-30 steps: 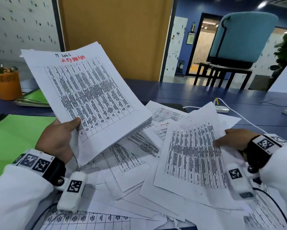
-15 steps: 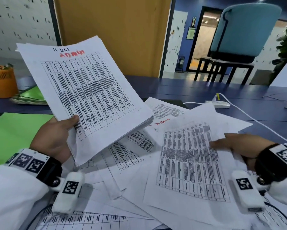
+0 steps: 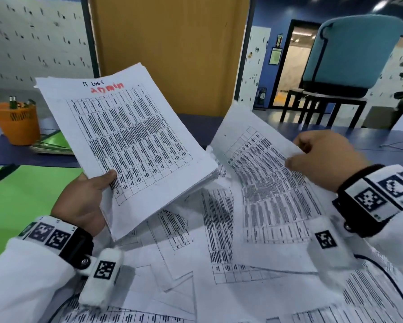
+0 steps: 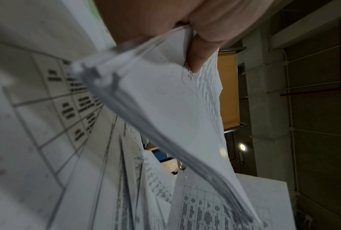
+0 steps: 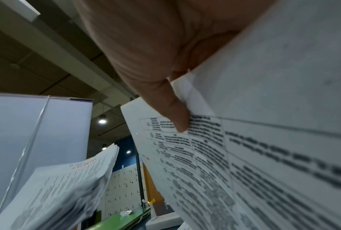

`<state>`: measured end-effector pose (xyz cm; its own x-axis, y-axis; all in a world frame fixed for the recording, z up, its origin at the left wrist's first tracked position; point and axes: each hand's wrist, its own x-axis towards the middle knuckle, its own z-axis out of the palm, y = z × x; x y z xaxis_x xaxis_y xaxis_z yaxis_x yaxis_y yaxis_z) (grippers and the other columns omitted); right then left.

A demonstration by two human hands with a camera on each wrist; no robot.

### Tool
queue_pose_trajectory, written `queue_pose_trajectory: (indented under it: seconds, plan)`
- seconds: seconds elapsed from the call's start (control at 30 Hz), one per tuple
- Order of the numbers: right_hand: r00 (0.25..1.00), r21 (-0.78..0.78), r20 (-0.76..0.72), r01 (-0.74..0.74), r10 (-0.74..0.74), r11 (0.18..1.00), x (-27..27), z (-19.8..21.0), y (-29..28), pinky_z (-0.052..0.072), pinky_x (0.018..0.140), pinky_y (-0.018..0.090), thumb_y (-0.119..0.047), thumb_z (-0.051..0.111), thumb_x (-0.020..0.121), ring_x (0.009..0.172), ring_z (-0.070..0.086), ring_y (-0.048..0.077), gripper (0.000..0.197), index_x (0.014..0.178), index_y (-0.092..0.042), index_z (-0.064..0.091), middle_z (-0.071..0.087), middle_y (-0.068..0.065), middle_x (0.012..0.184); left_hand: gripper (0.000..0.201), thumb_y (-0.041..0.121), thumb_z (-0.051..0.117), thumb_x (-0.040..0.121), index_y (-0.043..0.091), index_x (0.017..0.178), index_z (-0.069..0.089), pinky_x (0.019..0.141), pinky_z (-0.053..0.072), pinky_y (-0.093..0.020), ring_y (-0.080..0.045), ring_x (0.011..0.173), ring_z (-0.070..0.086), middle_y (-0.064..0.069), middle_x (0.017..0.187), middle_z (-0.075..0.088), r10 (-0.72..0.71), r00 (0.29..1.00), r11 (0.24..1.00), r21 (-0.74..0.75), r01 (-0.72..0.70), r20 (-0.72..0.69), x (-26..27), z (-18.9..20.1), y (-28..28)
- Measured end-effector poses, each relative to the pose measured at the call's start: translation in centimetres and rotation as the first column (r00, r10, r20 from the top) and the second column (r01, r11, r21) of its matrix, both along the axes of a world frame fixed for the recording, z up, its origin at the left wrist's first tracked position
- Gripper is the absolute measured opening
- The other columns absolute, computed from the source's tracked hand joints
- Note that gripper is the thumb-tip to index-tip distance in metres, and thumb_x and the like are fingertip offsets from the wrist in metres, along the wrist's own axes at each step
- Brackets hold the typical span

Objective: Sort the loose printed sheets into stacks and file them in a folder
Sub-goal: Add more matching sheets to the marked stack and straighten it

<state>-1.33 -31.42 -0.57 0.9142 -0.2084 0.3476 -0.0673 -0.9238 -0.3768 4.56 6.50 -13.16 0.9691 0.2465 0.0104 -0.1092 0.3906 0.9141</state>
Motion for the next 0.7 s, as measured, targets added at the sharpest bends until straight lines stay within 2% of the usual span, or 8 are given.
queue_pose_trajectory:
  seconds: [0.07,0.13,0.2,0.27,0.37,0.47,0.6,0.7]
  plan:
    - [0.999,0.017,-0.042,0.010,-0.009,1.000,0.5,0.1,-0.3,0.034,0.051,0.022,-0.017,0.074,0.081,0.064,0.056,0.011,0.015,0.072,-0.018,0.062,0.063,-0.001,0.072,0.029,0.004,0.055,0.102,0.014,0.127,0.068,0.111,0.042,-0.058,-0.035,0.121,0.064,-0.015,0.132,0.067,0.011,1.000,1.000,0.008,-0.011,0.007,0.2,0.0,0.0]
    - [0.990,0.065,-0.132,0.057,-0.048,0.996,2.1,-0.5,-1.0,0.039,0.058,0.023,-0.019,0.074,0.082,0.075,0.061,0.017,0.008,0.082,-0.019,0.066,0.066,-0.002,0.082,0.031,0.003,0.053,0.103,0.010,0.130,0.065,0.108,0.045,-0.053,-0.029,0.113,0.066,-0.014,0.129,0.068,0.020,1.000,1.000,0.009,-0.020,0.003,0.3,0.1,0.0]
    - [0.953,-0.027,-0.289,0.093,-0.097,0.995,3.7,-2.0,-1.5,0.044,0.072,0.029,-0.026,0.071,0.086,0.100,0.062,0.027,0.017,0.101,-0.017,0.066,0.065,0.004,0.106,0.029,0.003,0.051,0.103,0.010,0.126,0.066,0.094,0.054,-0.043,-0.021,0.096,0.072,-0.007,0.121,0.072,0.024,1.000,0.999,0.025,-0.024,-0.001,0.4,0.2,-0.1]
    - [0.904,-0.113,-0.407,0.089,-0.128,0.990,5.1,-3.5,-1.4,0.044,0.074,0.027,-0.029,0.063,0.093,0.106,0.058,0.029,0.025,0.111,-0.013,0.064,0.062,0.012,0.124,0.029,0.003,0.050,0.103,0.011,0.125,0.067,0.082,0.058,-0.037,-0.020,0.092,0.075,-0.004,0.119,0.074,0.004,1.000,0.999,0.038,-0.004,-0.002,0.2,0.5,0.0]
    - [0.826,-0.041,-0.559,0.062,-0.074,0.997,5.8,-6.3,-0.5,0.037,0.054,0.013,-0.022,0.063,0.092,0.099,0.060,0.030,0.031,0.116,-0.002,0.064,0.066,0.011,0.100,0.038,0.005,0.051,0.103,0.008,0.141,0.059,0.099,0.050,-0.049,-0.033,0.118,0.065,-0.015,0.133,0.066,0.002,1.000,0.999,0.033,-0.001,-0.010,0.3,0.5,0.7]
    - [0.756,-0.098,-0.652,0.000,-0.064,0.995,5.9,-9.1,1.2,0.042,0.056,0.016,-0.028,0.068,0.085,0.101,0.063,0.028,0.027,0.105,-0.011,0.062,0.063,0.007,0.096,0.038,0.008,0.053,0.103,0.011,0.140,0.060,0.111,0.041,-0.060,-0.037,0.123,0.063,-0.016,0.135,0.066,0.025,1.000,0.999,0.039,-0.025,0.005,0.7,0.4,1.3]
    - [0.797,-0.148,-0.601,-0.030,-0.066,0.988,6.3,-10.9,2.5,0.054,0.083,0.029,-0.046,0.073,0.067,0.094,0.064,0.022,0.046,0.101,-0.017,0.062,0.066,0.001,0.101,0.042,0.006,0.047,0.105,0.016,0.144,0.056,0.093,0.051,-0.047,-0.033,0.120,0.064,-0.011,0.138,0.064,-0.005,1.000,1.000,0.001,0.005,0.011,0.6,0.6,1.5]
    - [0.789,-0.143,-0.611,-0.034,-0.061,0.989,5.8,-10.9,3.1,0.051,0.066,0.025,-0.040,0.075,0.073,0.084,0.063,0.016,0.034,0.093,-0.017,0.060,0.064,-0.001,0.091,0.044,0.006,0.046,0.104,0.018,0.145,0.056,0.083,0.052,-0.044,-0.026,0.113,0.068,-0.009,0.136,0.066,-0.025,0.999,1.000,-0.006,0.025,0.027,0.5,0.7,1.5]
